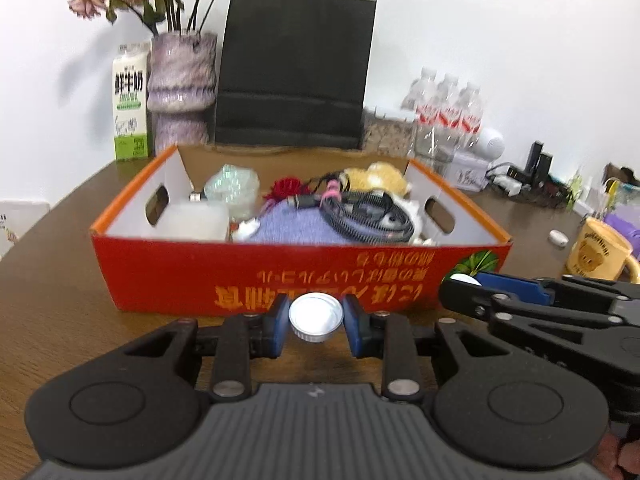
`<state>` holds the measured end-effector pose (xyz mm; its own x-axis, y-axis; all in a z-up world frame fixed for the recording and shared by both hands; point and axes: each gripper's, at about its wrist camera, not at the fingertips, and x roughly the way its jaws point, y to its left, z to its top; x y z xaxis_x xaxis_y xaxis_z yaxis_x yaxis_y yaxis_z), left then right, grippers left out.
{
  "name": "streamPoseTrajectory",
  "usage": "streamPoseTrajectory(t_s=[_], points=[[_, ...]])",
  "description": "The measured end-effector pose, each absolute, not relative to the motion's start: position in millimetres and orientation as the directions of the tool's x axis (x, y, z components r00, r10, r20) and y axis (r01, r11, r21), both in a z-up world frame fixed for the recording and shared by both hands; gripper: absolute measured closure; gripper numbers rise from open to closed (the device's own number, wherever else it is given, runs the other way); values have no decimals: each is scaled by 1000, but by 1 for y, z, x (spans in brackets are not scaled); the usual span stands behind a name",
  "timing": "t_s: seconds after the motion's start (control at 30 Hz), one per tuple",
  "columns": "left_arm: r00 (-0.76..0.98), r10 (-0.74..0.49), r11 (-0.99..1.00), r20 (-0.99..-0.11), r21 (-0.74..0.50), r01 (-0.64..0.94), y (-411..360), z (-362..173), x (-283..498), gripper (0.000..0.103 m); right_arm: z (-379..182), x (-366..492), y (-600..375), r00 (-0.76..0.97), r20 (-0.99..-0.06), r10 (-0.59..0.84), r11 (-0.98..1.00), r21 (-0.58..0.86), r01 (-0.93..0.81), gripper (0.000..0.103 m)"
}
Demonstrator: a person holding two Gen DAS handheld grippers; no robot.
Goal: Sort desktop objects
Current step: 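Carry both white caps over the box with both tools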
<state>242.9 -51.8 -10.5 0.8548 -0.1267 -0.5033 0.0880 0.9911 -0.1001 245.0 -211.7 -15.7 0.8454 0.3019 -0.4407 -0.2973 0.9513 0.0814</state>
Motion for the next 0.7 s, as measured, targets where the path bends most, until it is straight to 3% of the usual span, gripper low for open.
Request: streamPoseTrajectory(t_s=[0.4, 0.7], points=[[924, -116, 993, -364, -70, 97, -28, 44, 253, 74, 32, 263, -190, 883, -348, 315, 947, 48, -318, 75], [941, -89, 994, -325, -86, 64, -11, 58, 289, 74, 51, 308, -162, 895, -306, 324, 945, 55, -323, 75]])
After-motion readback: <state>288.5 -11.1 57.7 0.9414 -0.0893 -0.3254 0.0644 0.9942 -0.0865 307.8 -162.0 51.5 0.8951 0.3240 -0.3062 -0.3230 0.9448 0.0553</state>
